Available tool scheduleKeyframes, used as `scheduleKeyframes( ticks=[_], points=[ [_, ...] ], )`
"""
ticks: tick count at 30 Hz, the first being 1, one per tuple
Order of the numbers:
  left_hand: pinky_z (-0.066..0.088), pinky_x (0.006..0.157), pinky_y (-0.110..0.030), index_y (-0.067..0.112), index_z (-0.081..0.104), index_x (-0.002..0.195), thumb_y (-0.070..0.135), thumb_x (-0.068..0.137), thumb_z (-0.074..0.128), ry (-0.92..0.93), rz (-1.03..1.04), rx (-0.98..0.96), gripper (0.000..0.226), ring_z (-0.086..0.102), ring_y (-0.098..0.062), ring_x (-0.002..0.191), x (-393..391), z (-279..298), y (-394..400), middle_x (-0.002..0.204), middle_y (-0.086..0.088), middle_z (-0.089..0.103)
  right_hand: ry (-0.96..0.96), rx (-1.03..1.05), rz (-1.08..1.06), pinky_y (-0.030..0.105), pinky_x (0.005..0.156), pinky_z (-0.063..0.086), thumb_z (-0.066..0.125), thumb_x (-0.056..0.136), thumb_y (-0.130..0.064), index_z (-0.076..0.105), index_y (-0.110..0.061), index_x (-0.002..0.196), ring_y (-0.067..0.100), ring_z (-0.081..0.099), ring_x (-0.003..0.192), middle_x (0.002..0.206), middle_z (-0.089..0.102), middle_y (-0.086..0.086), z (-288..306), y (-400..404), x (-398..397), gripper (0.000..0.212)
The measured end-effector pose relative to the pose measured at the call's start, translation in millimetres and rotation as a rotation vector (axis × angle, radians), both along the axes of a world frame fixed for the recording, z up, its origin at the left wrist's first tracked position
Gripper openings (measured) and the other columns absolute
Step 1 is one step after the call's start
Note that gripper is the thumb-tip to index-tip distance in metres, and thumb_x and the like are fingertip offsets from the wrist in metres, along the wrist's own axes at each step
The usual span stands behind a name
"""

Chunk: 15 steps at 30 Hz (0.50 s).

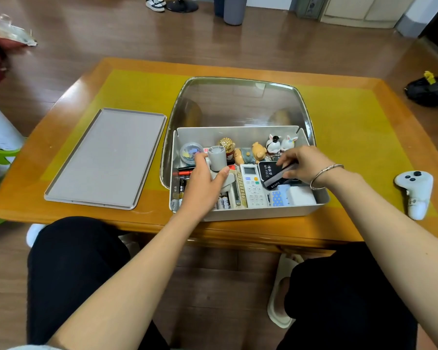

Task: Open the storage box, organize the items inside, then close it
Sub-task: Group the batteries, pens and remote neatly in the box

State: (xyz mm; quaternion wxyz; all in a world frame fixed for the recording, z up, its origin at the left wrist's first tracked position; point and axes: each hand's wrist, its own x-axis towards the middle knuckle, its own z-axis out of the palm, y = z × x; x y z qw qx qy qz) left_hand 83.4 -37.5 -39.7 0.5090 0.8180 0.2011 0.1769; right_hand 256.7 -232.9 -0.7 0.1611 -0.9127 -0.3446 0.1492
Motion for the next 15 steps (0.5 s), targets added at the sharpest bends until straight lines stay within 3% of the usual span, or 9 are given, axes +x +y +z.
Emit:
scheduleKeyframes(
  ticks=[5,7,10,15],
  points=[
    [0.044,0.053,-0.005,0.025,0.031,0.115,0.034,0.092,0.059,0.008,0.002,0.007,0.037,0.053,0.011,0.08,-0.1,1.5,-0.2,0.091,0.024,0.047,-0.243,-0.36,0.12,0.027,0.08,0.037,0.069,0.08,-0.018,0.068,-0.028,0.105,0.019,0.061,0.101,0.101,0.07,-0.007,7.8,3.3,0.8,0.027],
    [0.044,0.053,-0.008,0.025,0.031,0.115,0.034,0.092,0.058,0.008,0.004,0.009,0.037,0.052,0.009,0.081,-0.1,1.5,-0.2,0.091,0.024,0.046,-0.234,-0.372,0.14,0.025,0.073,0.039,0.065,0.083,-0.015,0.069,-0.025,0.104,0.024,0.06,0.098,0.103,0.07,0.0,5.2,3.2,0.2,0.024],
    [0.043,0.054,-0.01,0.024,0.031,0.116,0.034,0.092,0.058,0.012,0.005,0.006,0.037,0.053,0.009,0.081,0.2,1.7,0.0,0.091,0.023,0.046,-0.171,-0.281,0.097,0.029,0.082,0.046,0.064,0.084,-0.01,0.069,-0.017,0.105,0.025,0.061,0.099,0.105,0.069,0.004,2.8,0.8,-0.3,0.023],
    [0.041,0.053,-0.002,0.024,0.031,0.114,0.034,0.092,0.058,0.015,0.007,0.008,0.037,0.051,0.012,0.077,-0.4,2.0,-0.5,0.09,0.024,0.046,-0.175,-0.305,0.077,0.029,0.078,0.048,0.064,0.083,-0.01,0.068,-0.019,0.1,0.024,0.062,0.094,0.102,0.07,0.002,3.0,-1.1,-4.6,0.02]
  ],
)
